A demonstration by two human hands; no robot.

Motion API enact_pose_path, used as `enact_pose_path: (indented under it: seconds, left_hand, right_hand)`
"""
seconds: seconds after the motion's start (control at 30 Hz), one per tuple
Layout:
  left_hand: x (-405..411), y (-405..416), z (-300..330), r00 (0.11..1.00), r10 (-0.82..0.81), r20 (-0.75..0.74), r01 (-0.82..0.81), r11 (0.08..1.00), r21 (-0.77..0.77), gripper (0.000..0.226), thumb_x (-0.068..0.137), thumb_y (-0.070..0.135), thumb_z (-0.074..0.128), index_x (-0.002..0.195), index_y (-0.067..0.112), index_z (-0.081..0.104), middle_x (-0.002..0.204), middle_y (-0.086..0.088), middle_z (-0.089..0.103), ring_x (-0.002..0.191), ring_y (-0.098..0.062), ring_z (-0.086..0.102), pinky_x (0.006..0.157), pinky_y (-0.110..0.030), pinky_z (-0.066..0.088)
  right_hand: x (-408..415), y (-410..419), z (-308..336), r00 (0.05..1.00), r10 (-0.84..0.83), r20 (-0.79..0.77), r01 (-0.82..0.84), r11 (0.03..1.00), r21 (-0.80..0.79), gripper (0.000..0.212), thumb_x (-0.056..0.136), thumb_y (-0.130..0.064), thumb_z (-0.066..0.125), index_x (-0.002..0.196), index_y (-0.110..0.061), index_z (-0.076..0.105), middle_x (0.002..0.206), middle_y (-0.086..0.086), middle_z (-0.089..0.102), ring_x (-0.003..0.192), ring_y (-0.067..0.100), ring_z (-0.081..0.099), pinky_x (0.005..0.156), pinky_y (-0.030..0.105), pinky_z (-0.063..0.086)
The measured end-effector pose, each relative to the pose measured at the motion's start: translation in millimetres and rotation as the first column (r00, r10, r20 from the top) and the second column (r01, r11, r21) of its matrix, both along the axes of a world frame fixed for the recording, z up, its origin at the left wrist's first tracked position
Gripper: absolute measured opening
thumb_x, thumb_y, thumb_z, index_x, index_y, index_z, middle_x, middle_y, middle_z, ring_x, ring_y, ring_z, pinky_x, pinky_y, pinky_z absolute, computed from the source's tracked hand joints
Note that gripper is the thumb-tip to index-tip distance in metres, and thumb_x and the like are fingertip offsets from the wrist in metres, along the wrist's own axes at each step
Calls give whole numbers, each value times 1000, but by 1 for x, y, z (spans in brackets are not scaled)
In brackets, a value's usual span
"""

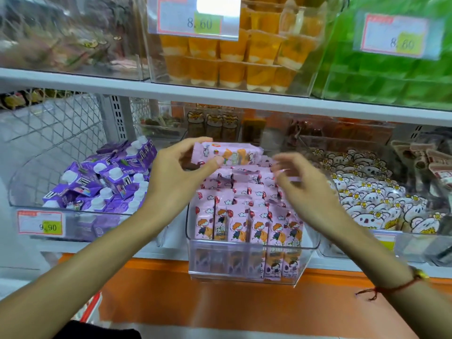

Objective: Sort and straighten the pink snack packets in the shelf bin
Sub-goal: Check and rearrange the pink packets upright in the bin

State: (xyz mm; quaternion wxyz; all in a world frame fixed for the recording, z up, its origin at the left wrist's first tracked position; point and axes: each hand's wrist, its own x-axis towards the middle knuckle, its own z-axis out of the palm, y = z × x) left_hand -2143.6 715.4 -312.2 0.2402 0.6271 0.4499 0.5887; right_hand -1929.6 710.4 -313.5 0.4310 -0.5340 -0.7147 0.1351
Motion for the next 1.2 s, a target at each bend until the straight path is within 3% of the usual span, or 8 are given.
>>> enact_pose_path:
  seconds: [0.13, 0.27, 0.47, 0.77, 0.87, 0.97, 1.1, 1.2]
  left_hand:
    - [3, 22, 2, 986, 10, -166, -20, 998, -56, 35, 78, 26, 77, 112, 21, 68, 98, 3, 73, 95, -18, 69, 90, -38, 54]
    - [11, 40, 8, 931, 4, -366, -16, 999, -31, 39, 80, 31, 75, 117, 22, 66, 100, 3, 73, 79, -11, 64, 82, -34, 54]
    - [21, 56, 25, 816, 1, -579, 29, 999, 43, 33, 78, 32, 77, 108, 22, 66, 100, 7, 72, 91, -10, 66, 81, -31, 51]
    - [58, 77, 25, 443, -194, -875, 160, 978, -136, 36, 79, 35, 75, 103, 8, 70, 91, 0, 66, 88, -24, 61, 85, -43, 51]
    - [66, 85, 5, 518, -217, -828, 136, 976, -170, 42, 78, 30, 77, 112, 11, 64, 113, -4, 66, 103, -24, 61, 85, -35, 49]
    - [62, 87, -3, 628, -218, -747, 131, 976, -174, 39, 75, 32, 79, 105, 15, 63, 107, -3, 67, 92, -17, 62, 75, -28, 49]
    - [55, 88, -8, 545, -182, -819, 117, 983, -140, 26, 81, 39, 72, 102, 23, 71, 96, 6, 69, 90, -13, 63, 72, -28, 47]
    - [53, 90, -9, 491, -283, -824, 173, 958, -227, 22, 93, 36, 59, 90, 19, 73, 69, 9, 61, 71, -13, 58, 62, -28, 42]
  right_hand:
    - [-13, 14, -14, 874, 55, 482, -52, 998, -20, 40, 98, -19, 44, 138, -11, 44, 128, 10, 57, 115, 26, 53, 90, 27, 38]
    - [-14, 20, -20, 736, 61, 674, -4, 996, -86, 39, 101, -29, 34, 135, -12, 44, 129, 12, 55, 118, 29, 46, 93, 36, 39]
    - [-9, 9, -21, 774, 4, 633, -29, 999, 29, 43, 97, -35, 45, 137, -21, 45, 125, 1, 54, 111, 21, 48, 82, 32, 37]
    - [-11, 2, -25, 812, 0, 584, -17, 1000, 24, 40, 98, -33, 43, 138, -24, 46, 126, 0, 53, 107, 18, 52, 72, 27, 31]
    - [-10, -1, -26, 821, 17, 570, -40, 999, 27, 42, 99, -31, 42, 141, -28, 41, 123, 0, 55, 106, 18, 52, 70, 27, 33]
    - [-10, -4, -24, 833, 37, 553, -52, 999, 11, 45, 98, -28, 42, 143, -28, 36, 120, 1, 56, 101, 18, 52, 66, 27, 29]
    - [-4, -14, -15, 837, 26, 546, -69, 996, 59, 41, 97, -25, 45, 138, -22, 42, 131, -1, 51, 114, 17, 47, 78, 25, 33]
    - [0, -21, -9, 838, 17, 546, -70, 995, 77, 37, 98, -28, 43, 135, -23, 47, 123, -2, 53, 110, 15, 47, 77, 25, 34]
